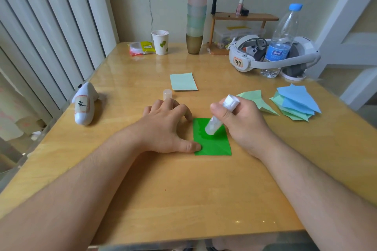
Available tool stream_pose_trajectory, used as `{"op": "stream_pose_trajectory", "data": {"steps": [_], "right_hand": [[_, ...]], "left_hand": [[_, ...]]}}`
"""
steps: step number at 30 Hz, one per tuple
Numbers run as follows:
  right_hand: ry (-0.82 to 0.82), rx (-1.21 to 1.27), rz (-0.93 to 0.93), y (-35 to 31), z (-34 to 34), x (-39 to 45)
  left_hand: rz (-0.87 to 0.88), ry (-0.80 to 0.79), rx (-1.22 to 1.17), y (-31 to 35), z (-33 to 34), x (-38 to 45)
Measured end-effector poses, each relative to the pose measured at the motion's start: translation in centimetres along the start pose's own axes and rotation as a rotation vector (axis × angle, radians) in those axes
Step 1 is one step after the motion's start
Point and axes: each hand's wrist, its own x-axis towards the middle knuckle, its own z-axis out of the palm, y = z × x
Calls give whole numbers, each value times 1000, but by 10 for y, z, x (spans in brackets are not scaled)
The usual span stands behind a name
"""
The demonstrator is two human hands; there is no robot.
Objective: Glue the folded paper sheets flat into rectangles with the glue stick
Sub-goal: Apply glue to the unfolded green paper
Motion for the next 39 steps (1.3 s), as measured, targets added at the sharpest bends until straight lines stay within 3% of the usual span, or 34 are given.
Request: {"op": "stream_pose_trajectory", "data": {"steps": [4, 19, 32, 39], "right_hand": [[-59, -211, -25, -2, 4, -3], [-128, -471, -69, -14, 8, -4], [-67, -528, -55, -7, -19, -4], [143, -270, -61, -8, -12, 0]], "left_hand": [[-2, -8, -9, 0, 0, 0], [8, -21, -15, -2, 0, 1], [21, -31, -12, -2, -3, -1], [27, -39, -11, -3, -3, 1]]}}
